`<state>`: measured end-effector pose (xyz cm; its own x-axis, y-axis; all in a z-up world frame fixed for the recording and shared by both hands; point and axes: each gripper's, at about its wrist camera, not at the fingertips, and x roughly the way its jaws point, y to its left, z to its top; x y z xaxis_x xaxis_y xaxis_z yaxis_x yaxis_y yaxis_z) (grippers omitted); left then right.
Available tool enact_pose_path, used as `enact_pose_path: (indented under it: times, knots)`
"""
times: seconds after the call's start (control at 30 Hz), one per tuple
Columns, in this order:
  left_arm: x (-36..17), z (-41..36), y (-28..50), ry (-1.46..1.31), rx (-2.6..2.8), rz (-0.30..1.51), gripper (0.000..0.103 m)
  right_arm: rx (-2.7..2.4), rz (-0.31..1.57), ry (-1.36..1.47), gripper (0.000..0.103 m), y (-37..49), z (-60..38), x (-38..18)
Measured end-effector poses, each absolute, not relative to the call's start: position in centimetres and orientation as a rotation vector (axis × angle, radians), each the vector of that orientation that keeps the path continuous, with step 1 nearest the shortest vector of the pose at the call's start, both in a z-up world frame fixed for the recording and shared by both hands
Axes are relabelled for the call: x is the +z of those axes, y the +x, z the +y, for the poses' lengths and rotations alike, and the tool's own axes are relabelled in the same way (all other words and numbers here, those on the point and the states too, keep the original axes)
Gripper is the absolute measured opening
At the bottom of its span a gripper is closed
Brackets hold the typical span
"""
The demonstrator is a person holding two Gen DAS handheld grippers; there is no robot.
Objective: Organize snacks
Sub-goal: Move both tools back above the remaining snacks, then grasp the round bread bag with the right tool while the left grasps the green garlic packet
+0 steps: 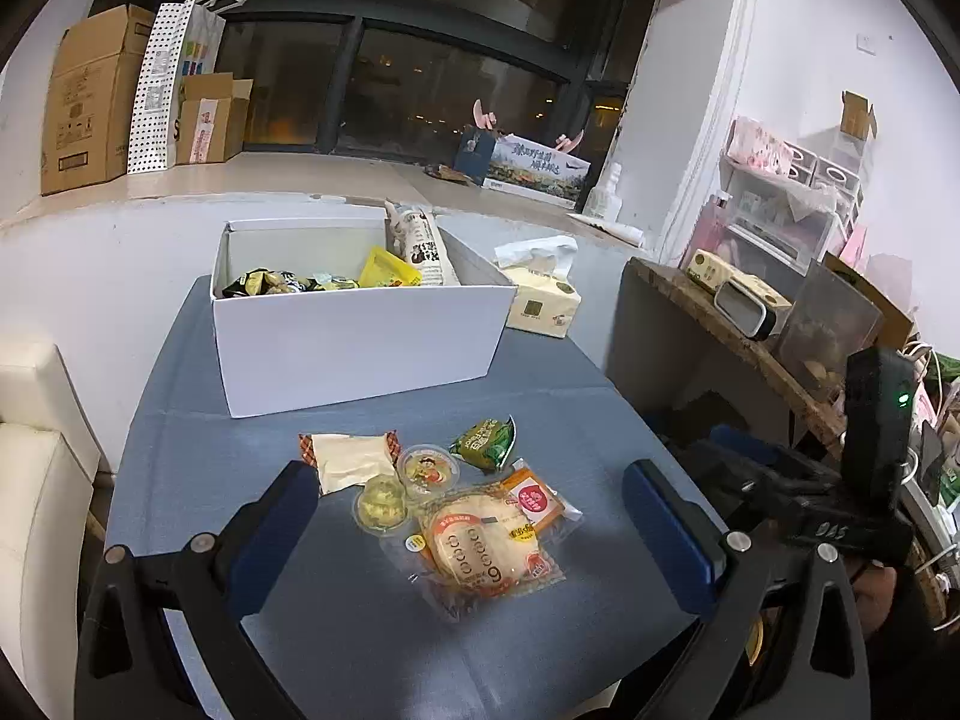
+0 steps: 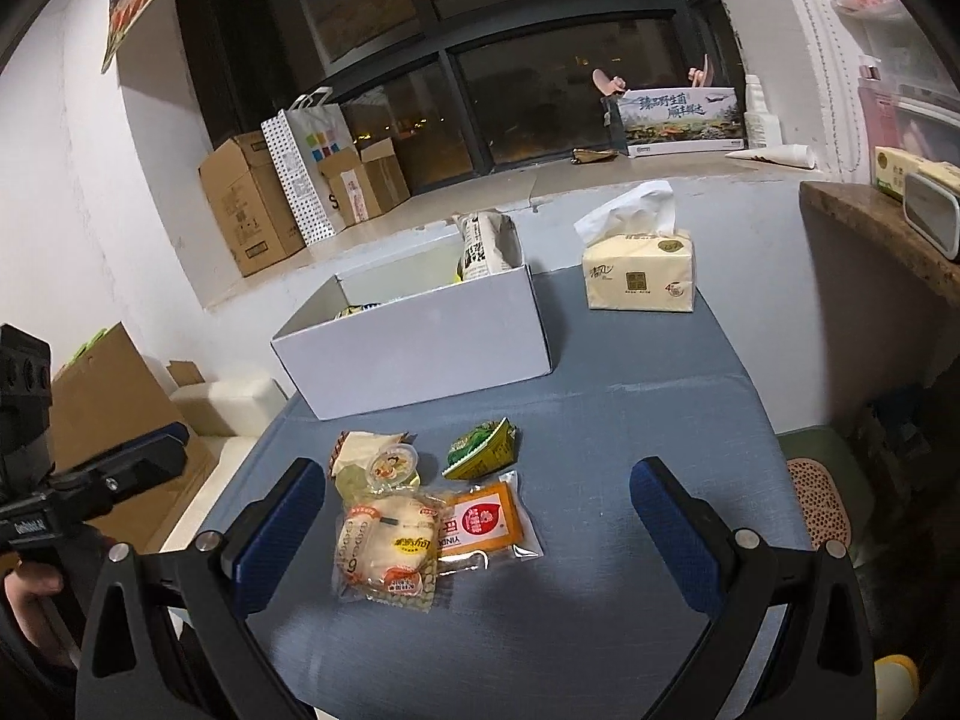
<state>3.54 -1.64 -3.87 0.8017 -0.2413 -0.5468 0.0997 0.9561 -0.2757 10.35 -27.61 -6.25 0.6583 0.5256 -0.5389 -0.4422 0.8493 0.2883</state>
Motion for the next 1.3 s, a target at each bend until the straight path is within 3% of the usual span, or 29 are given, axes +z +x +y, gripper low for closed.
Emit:
enact_pose_path:
  times: [0.43, 0.97, 1.07, 1.3]
  knots:
    - [-4.3, -0.8, 2.5, -0.243, -0.156, 0.616, 0.103, 0.602, 0.784, -0.034, 0.103, 12.4, -24.9, -11.3]
    - [-5.2, 0.7, 2.1, -0.263, -0.125, 0.633, 0.103, 0.674, 0.934, -0.318, 0.103, 13.2, -12.8, -15.7]
    - [-5.4, 0.9, 2.1, -0.268, -0.123, 0.635, 0.103, 0.675, 0.906, -0.319, 0.084, 12.7, -12.8, -15.3]
    - [-5.5, 0.7, 2.4, -0.260, -0.125, 0.645, 0.103, 0.678, 0.908, -0.255, 0.082, 12.8, -14.4, -14.5]
